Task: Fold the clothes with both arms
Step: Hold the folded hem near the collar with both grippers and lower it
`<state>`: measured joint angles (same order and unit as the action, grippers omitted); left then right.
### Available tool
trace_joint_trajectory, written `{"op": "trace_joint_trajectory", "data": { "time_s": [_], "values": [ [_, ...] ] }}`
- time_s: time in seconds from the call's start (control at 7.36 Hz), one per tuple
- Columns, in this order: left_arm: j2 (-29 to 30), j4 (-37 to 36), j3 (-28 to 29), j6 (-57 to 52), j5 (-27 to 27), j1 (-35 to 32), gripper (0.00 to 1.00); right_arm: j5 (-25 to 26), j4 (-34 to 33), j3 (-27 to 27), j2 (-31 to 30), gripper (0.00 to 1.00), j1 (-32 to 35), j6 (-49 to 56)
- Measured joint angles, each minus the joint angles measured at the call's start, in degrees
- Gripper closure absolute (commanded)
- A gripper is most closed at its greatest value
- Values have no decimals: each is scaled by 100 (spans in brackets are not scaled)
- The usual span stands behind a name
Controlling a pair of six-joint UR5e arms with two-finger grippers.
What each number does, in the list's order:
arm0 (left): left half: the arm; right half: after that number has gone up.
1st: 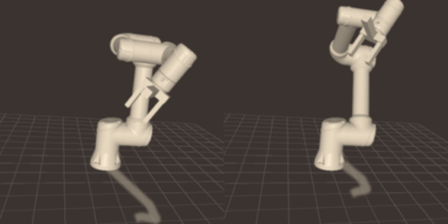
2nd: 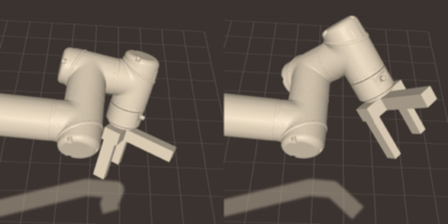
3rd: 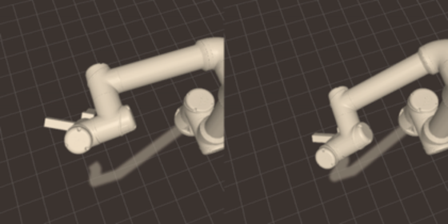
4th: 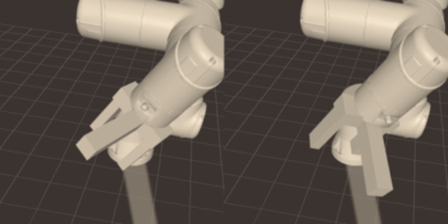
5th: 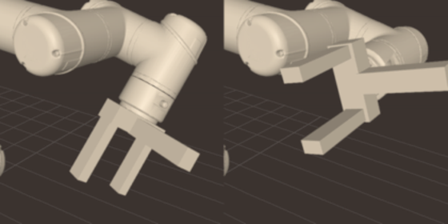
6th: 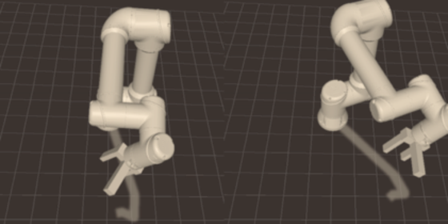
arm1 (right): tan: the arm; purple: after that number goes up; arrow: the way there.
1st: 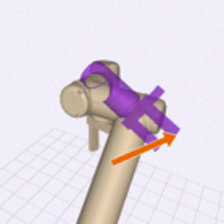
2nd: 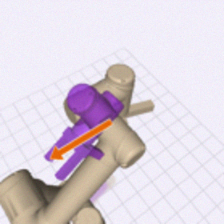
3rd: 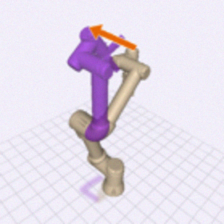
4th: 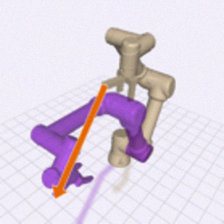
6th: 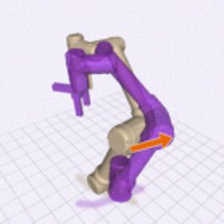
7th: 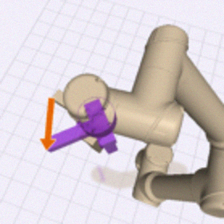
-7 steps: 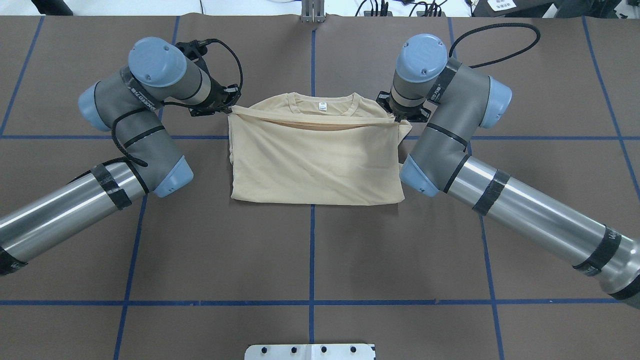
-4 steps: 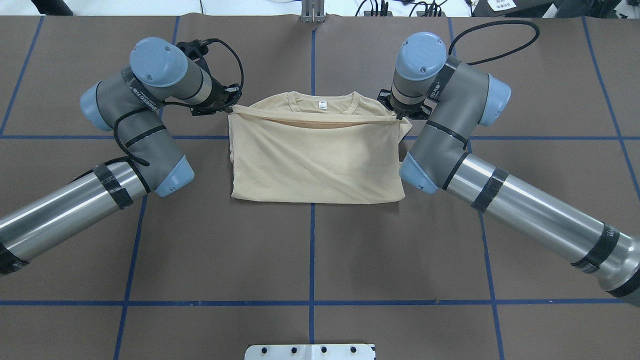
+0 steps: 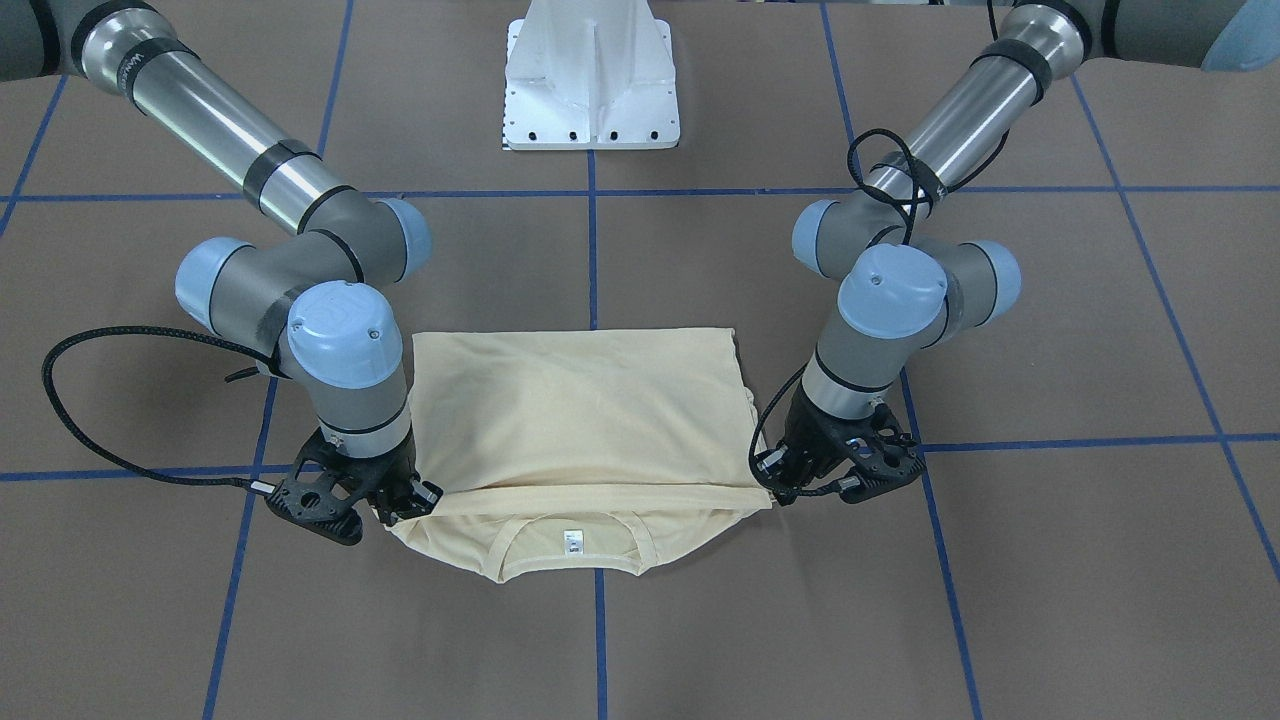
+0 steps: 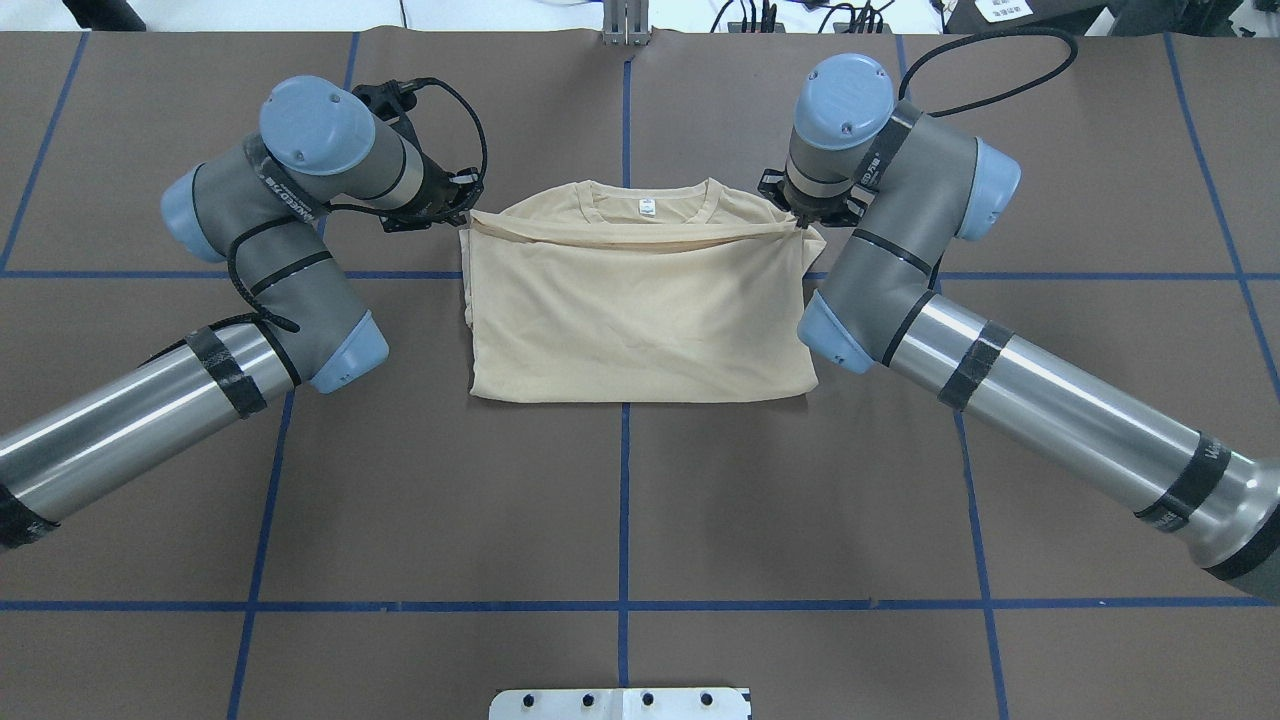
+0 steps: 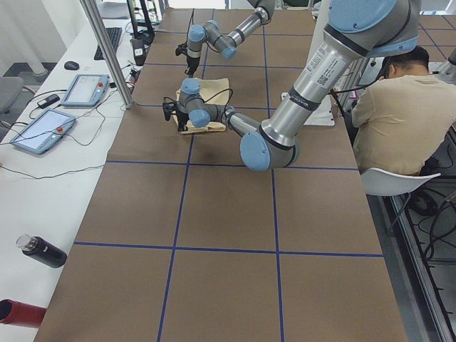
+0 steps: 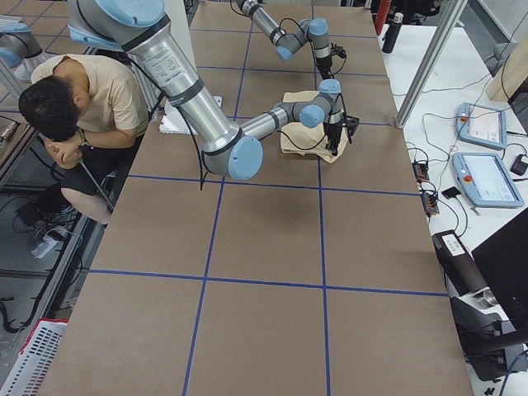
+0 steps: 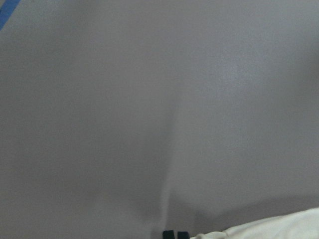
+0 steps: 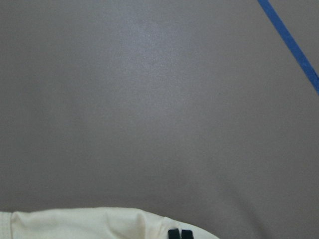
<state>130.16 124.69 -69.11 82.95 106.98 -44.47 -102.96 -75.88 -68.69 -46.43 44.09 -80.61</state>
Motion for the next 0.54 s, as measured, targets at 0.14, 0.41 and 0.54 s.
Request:
{"op": "trace_joint_trajectory", "data": {
  "time_s": [0.14, 0.41, 0.54],
  "values": [
    [0, 8, 2, -6, 1, 0, 75, 5, 8, 63, 49, 0, 2, 6],
    [1, 120, -7, -30, 13, -51, 69, 3, 12, 165, 195, 0, 65, -6],
    [1, 164, -59, -42, 32, -122, 66, -67, 9, 151, 282, 0, 153, -40]
  ]
}}
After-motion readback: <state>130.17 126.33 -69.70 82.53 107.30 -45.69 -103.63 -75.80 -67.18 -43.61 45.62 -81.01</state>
